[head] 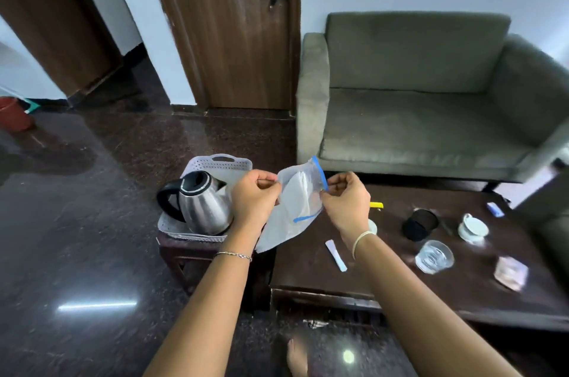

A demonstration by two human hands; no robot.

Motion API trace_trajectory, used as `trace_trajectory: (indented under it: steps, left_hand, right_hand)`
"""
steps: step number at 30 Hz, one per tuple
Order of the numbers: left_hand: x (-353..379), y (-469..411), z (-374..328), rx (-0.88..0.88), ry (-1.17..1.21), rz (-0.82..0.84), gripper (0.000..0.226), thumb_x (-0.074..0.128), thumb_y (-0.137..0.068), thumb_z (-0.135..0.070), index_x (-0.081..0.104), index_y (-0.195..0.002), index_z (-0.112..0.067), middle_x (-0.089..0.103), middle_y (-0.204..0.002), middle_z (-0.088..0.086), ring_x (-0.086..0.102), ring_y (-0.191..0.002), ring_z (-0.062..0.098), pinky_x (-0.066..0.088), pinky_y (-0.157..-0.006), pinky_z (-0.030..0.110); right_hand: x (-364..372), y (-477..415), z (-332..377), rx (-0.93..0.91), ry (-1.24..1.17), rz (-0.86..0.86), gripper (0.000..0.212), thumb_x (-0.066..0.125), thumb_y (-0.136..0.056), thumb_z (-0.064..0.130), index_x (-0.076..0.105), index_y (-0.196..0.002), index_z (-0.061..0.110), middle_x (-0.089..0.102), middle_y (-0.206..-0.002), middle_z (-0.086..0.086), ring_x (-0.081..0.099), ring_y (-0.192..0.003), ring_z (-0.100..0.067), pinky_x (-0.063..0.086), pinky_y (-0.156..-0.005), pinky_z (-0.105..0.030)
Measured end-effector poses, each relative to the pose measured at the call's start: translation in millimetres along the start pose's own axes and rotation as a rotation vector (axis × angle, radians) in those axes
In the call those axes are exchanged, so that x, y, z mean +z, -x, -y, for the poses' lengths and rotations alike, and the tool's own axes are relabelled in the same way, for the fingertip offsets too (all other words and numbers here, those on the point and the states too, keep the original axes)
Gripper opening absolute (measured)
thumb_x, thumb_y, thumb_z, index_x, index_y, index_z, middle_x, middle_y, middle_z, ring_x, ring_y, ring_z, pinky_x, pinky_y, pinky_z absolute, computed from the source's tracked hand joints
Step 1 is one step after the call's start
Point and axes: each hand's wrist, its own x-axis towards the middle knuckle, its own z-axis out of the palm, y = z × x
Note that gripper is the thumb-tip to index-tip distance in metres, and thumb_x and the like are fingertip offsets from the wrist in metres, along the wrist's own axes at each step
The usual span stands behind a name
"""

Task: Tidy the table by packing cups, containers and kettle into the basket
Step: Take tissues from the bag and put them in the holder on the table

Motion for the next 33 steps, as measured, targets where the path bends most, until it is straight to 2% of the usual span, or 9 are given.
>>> trace_trajectory:
  steps: [2, 4, 9, 11, 14, 18, 24, 29, 33]
  left_hand:
    - [11.4, 20.1, -7.0, 0.037, -0.007, 0.028, 0.017, 0.068, -0.076, -0.004, 0.068, -0.074, -0.021, 0.068, -0.057, -0.005, 0.060, -0.043, 0.003, 0.049, -0.048, 0.015]
    - [24.8, 38.1, -14.5, 0.064, -0.007, 0.069, 0.018, 0.068, -0.076, -0.006, 0.067, -0.072, -0.023, 0.067, -0.054, -0.006, 0.062, -0.044, 0.004, 0.049, -0.049, 0.018]
    - [72.6, 77.9, -28.2, 0.095, 0.004, 0.153, 0.014, 0.070, -0.079, -0.010, 0.067, -0.074, -0.023, 0.069, -0.059, -0.008, 0.068, -0.052, 0.008, 0.059, -0.058, 0.031]
    - [95.5, 89.4, -32.2, 0.098, 0.001, 0.166, 0.014, 0.070, -0.079, -0.010, 0.067, -0.073, -0.022, 0.069, -0.060, -0.007, 0.069, -0.053, 0.008, 0.061, -0.061, 0.035]
    - [131.1, 102.2, -39.5, 0.101, 0.004, 0.168, 0.014, 0.070, -0.079, -0.009, 0.066, -0.073, -0.021, 0.069, -0.061, -0.008, 0.068, -0.053, 0.008, 0.062, -0.064, 0.037]
    - [179.8, 119.3, -53.1, 0.088, 0.027, 0.150, 0.011, 0.069, -0.079, -0.012, 0.068, -0.076, -0.022, 0.069, -0.064, -0.010, 0.066, -0.056, 0.005, 0.062, -0.065, 0.037]
    - [243.3, 140.6, -74.8, 0.056, 0.047, 0.121, 0.006, 0.070, -0.079, -0.013, 0.070, -0.080, -0.019, 0.070, -0.070, -0.003, 0.067, -0.066, 0.012, 0.060, -0.072, 0.044]
    - [282.9, 150.4, -86.4, 0.087, 0.024, 0.102, 0.009, 0.070, -0.082, -0.013, 0.069, -0.080, -0.021, 0.070, -0.075, -0.002, 0.068, -0.076, 0.017, 0.059, -0.076, 0.046]
    - [306.8, 153.5, -92.2, 0.120, -0.005, 0.122, 0.013, 0.069, -0.084, -0.012, 0.067, -0.078, -0.023, 0.070, -0.076, -0.003, 0.068, -0.075, 0.018, 0.058, -0.076, 0.046]
  right_hand:
    - [-26.2, 15.0, -4.4, -0.033, 0.045, -0.037, 0.028, 0.069, -0.070, 0.006, 0.053, -0.078, 0.027, 0.062, -0.075, 0.012, 0.059, -0.069, -0.005, 0.043, -0.058, -0.009]
    - [-49.7, 25.5, -8.5, -0.073, 0.100, -0.074, 0.027, 0.069, -0.069, 0.007, 0.053, -0.080, 0.025, 0.060, -0.076, 0.012, 0.058, -0.068, -0.004, 0.040, -0.056, -0.008]
    - [-106.9, 37.4, -19.4, -0.367, 0.399, -0.122, 0.017, 0.062, -0.070, -0.002, 0.058, -0.078, 0.013, 0.057, -0.083, 0.004, 0.051, -0.073, -0.019, 0.032, -0.062, -0.017]
    - [-126.4, 30.8, -24.1, -0.436, 0.550, -0.056, 0.017, 0.062, -0.072, -0.005, 0.064, -0.079, 0.011, 0.062, -0.083, -0.001, 0.055, -0.074, -0.025, 0.039, -0.063, -0.028]
    - [-153.4, 10.6, -34.7, -0.369, 0.629, 0.031, 0.027, 0.060, -0.080, -0.003, 0.071, -0.100, 0.012, 0.071, -0.096, -0.004, 0.065, -0.087, -0.025, 0.049, -0.071, -0.031]
    - [-194.0, -24.5, -51.0, -0.270, 0.681, 0.172, 0.038, 0.064, -0.086, 0.011, 0.061, -0.123, 0.009, 0.070, -0.110, -0.011, 0.064, -0.104, -0.028, 0.051, -0.086, -0.034]
    - [-244.0, -73.6, -68.7, -0.155, 0.706, 0.295, 0.037, 0.069, -0.082, 0.024, 0.058, -0.111, 0.004, 0.066, -0.111, -0.010, 0.060, -0.104, -0.025, 0.038, -0.071, -0.025]
    - [-265.6, -103.4, -82.0, -0.055, 0.661, 0.362, 0.036, 0.067, -0.082, 0.021, 0.058, -0.110, -0.001, 0.065, -0.108, -0.015, 0.060, -0.105, -0.030, 0.048, -0.084, -0.031]
    - [-274.8, -121.6, -95.0, 0.053, 0.597, 0.322, 0.047, 0.068, -0.082, 0.017, 0.051, -0.119, -0.006, 0.055, -0.121, -0.019, 0.054, -0.114, -0.032, 0.046, -0.095, -0.036]
